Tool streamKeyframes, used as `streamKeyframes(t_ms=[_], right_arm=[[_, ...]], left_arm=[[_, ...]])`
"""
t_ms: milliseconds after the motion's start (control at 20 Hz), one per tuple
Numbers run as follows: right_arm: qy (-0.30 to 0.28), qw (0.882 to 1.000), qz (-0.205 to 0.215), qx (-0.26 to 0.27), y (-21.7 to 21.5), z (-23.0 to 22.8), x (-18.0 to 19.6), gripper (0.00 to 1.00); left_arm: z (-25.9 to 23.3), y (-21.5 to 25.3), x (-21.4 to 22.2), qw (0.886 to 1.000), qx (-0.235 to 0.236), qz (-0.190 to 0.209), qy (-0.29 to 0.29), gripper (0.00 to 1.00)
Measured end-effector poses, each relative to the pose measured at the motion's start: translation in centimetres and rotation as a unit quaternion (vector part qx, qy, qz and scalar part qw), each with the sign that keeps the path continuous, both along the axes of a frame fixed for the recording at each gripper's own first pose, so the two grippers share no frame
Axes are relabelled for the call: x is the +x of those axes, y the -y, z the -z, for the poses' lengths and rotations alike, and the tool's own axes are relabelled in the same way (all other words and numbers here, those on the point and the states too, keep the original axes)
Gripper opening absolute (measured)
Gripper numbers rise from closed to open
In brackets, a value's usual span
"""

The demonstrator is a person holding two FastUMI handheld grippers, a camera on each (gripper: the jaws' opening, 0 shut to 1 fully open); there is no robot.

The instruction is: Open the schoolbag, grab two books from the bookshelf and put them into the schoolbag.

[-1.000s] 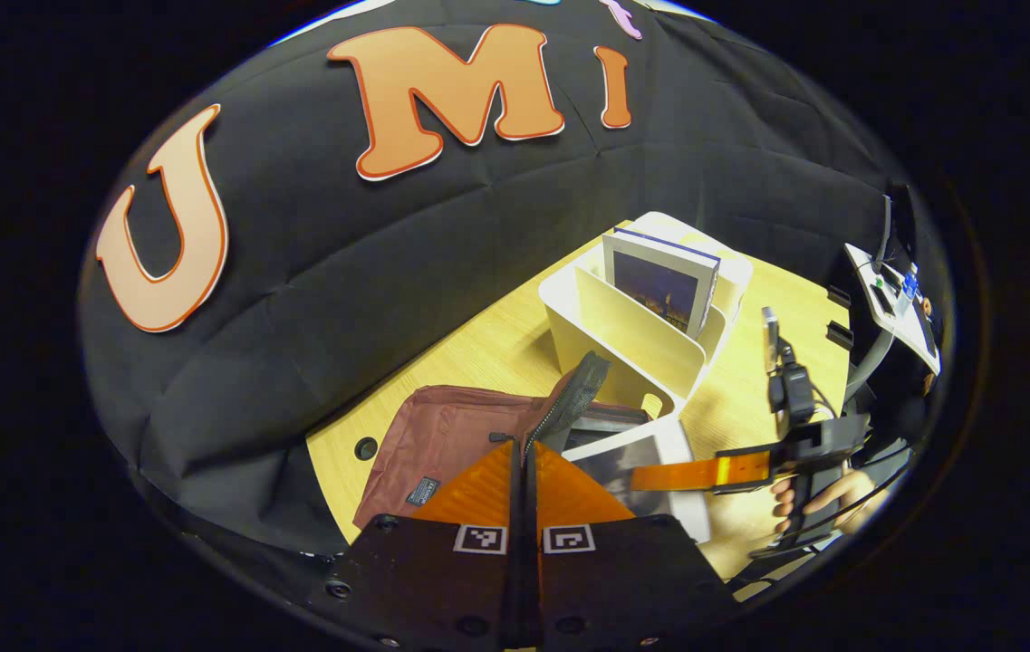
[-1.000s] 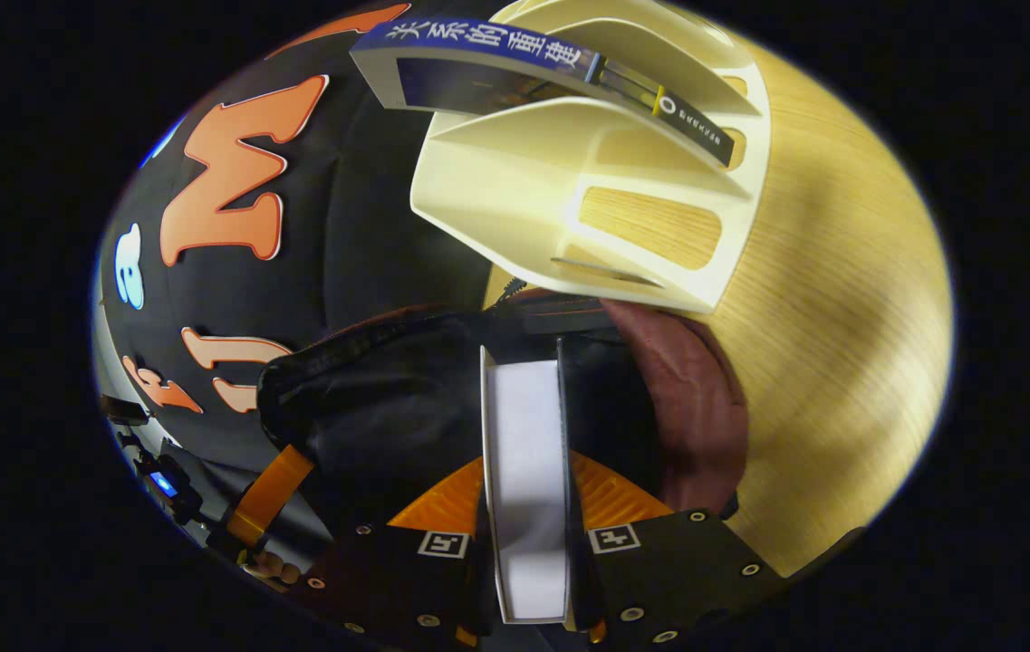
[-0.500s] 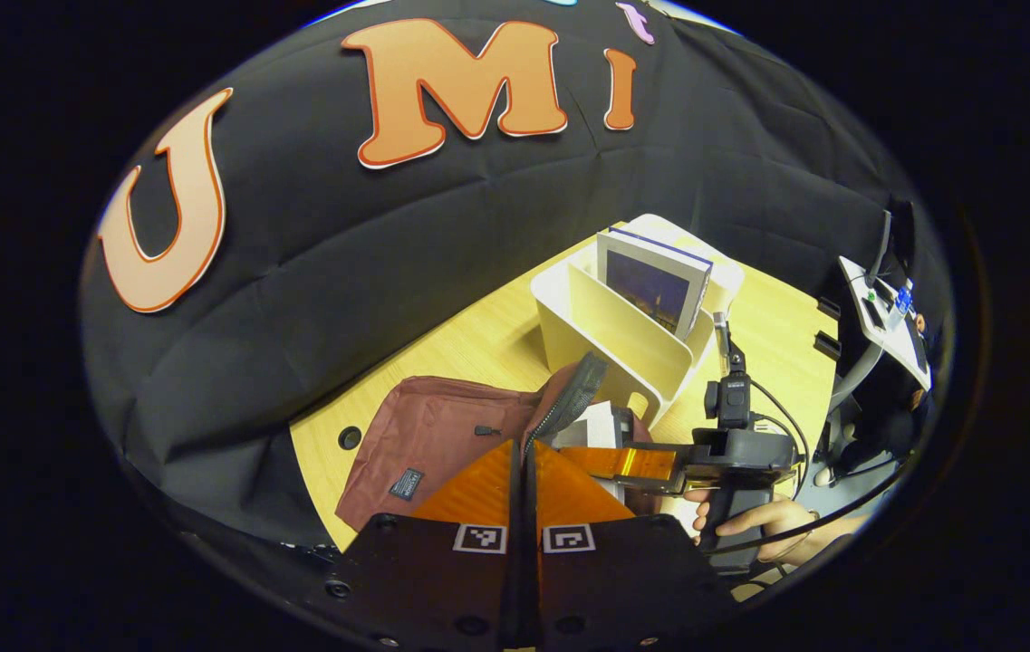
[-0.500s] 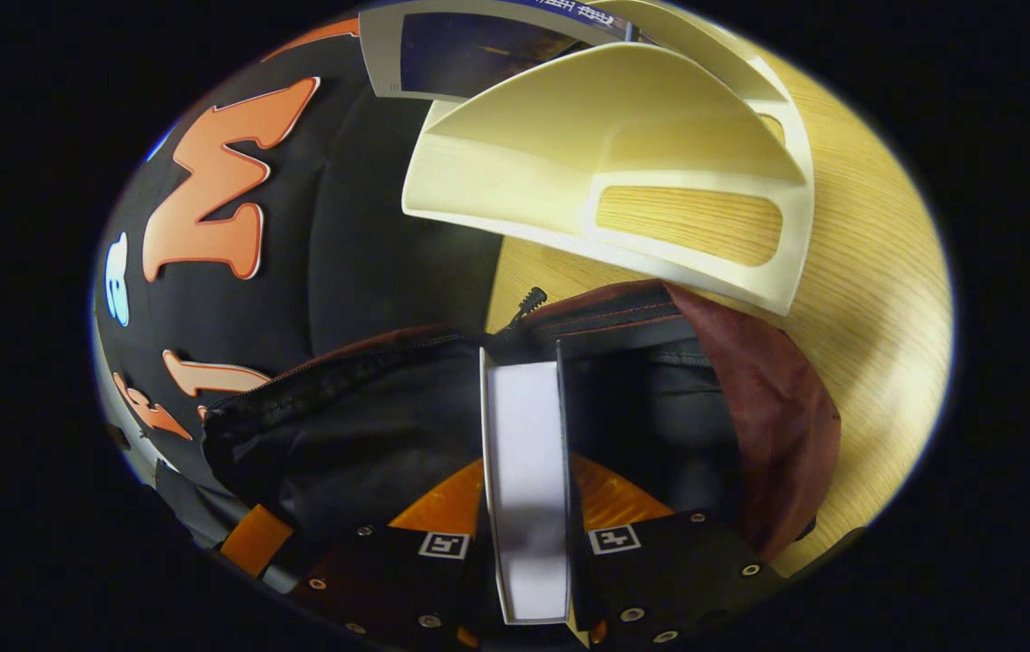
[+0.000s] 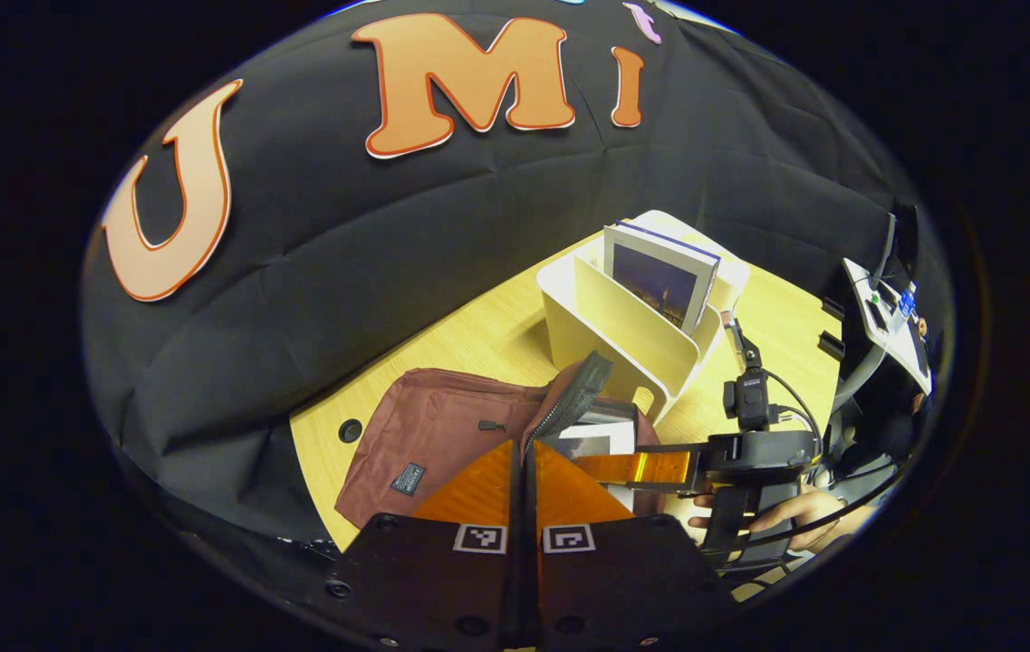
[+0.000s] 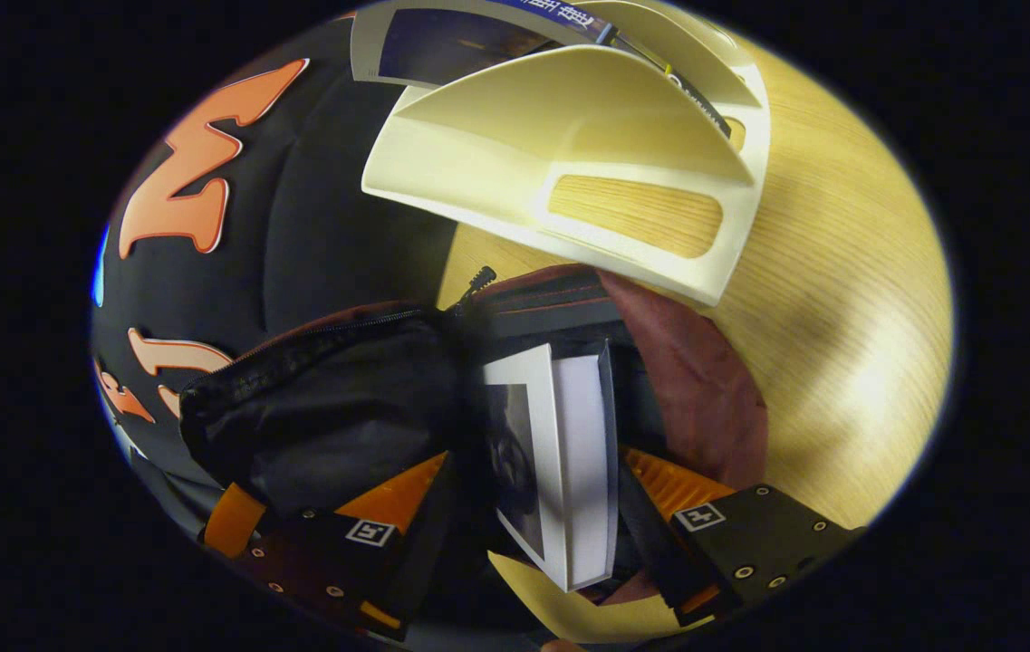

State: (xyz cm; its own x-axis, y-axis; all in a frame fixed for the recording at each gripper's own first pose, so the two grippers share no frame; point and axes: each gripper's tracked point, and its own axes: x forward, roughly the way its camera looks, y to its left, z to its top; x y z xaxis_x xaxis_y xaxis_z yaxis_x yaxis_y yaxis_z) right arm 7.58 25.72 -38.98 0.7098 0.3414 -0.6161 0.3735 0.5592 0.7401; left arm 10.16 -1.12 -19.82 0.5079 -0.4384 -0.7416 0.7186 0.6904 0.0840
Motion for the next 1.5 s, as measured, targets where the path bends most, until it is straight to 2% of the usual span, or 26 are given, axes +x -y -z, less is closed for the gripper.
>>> streamKeyframes(t_ms=[200, 400, 650, 850, 1050, 1250, 1400, 1500], right_arm=[[-0.009, 0.999, 0.003, -0.032, 2.8, -0.6, -1.7, 0.98], [0.001, 0.996, 0.000, -0.091, 7.0, -2.7, -3.3, 0.98], [0.020, 0.981, -0.023, -0.190, 13.7, -8.2, -5.6, 0.97], [0.035, 0.957, -0.034, -0.285, 18.8, -14.2, -5.6, 0.97], [0.042, 0.929, -0.073, -0.361, 21.0, -19.8, -4.0, 0.98], [0.048, 0.906, -0.127, -0.402, 19.0, -24.0, -0.7, 0.97], [0.036, 0.880, -0.166, -0.443, 18.1, -25.3, 2.6, 0.98], [0.025, 0.868, -0.185, -0.460, 17.7, -25.7, 5.1, 0.98]], left_arm=[[0.1, -0.2, -0.1, 1.000, -0.008, -0.004, -0.004, 0.01], [0.2, -0.4, -0.1, 1.000, -0.016, -0.011, -0.011, 0.00], [0.7, -0.9, -0.3, 1.000, -0.013, -0.009, -0.011, 0.00], [1.0, -1.3, -0.1, 1.000, -0.016, -0.011, -0.014, 0.00], [1.6, -1.7, 0.3, 1.000, -0.015, -0.016, -0.018, 0.00], [1.8, -1.7, 0.5, 1.000, -0.015, -0.017, -0.021, 0.01], [1.9, -2.1, 0.8, 1.000, -0.010, -0.020, -0.018, 0.01], [2.1, -2.6, 1.1, 0.999, -0.006, -0.026, -0.017, 0.00]])
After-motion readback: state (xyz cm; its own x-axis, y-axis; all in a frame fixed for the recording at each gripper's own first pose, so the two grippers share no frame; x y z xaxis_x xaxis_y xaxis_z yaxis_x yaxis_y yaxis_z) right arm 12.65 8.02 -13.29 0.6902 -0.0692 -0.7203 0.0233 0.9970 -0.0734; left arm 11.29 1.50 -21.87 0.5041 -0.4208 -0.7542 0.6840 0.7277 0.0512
